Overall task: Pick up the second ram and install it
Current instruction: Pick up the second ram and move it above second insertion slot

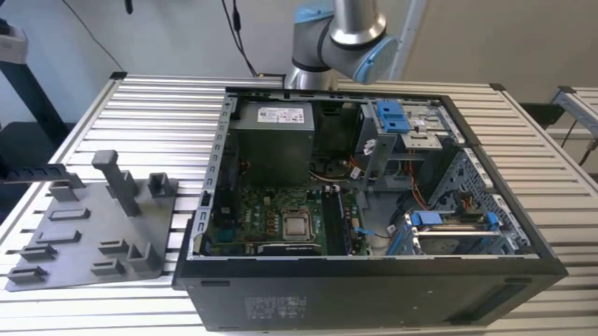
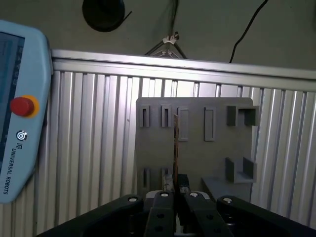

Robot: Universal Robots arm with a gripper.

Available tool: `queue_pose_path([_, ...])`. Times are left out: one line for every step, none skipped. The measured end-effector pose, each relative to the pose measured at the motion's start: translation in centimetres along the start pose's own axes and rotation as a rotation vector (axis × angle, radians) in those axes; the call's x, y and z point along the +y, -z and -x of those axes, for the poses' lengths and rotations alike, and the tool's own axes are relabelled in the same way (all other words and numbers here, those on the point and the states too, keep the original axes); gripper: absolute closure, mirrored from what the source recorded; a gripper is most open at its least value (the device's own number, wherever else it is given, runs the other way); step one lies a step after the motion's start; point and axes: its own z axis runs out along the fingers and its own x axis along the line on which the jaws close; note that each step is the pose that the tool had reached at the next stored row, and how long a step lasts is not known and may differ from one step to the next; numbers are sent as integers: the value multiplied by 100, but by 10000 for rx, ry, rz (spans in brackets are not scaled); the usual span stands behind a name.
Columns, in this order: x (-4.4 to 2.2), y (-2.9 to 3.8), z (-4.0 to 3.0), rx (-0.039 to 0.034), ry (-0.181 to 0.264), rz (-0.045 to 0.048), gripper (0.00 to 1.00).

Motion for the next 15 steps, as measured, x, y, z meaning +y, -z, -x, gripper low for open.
queue_pose_path([0,12,0,0,0,0,86])
queue_pose_path([0,23,1,0,0,0,86])
queue_pose_path([0,34,1,0,0,0,86])
queue_pose_path([-1,46,1,0,0,0,86])
queue_pose_path([-1,58,1,1,0,1,86])
queue_pose_path([-1,70,2,0,0,0,86])
queue_pose_path([-1,82,2,0,0,-1,86])
queue_pose_path([-1,95,2,0,0,-1,86])
queue_pose_path([-1,108,2,1,0,0,86])
queue_pose_path([-1,122,3,1,0,0,86])
queue_pose_path([-1,136,3,0,0,-1,86])
queue_pose_path([-1,150,4,0,0,0,86])
queue_pose_path([-1,163,4,0,0,0,86])
queue_pose_path([-1,174,4,-1,0,-1,86])
queue_pose_path([-1,185,4,0,0,0,86])
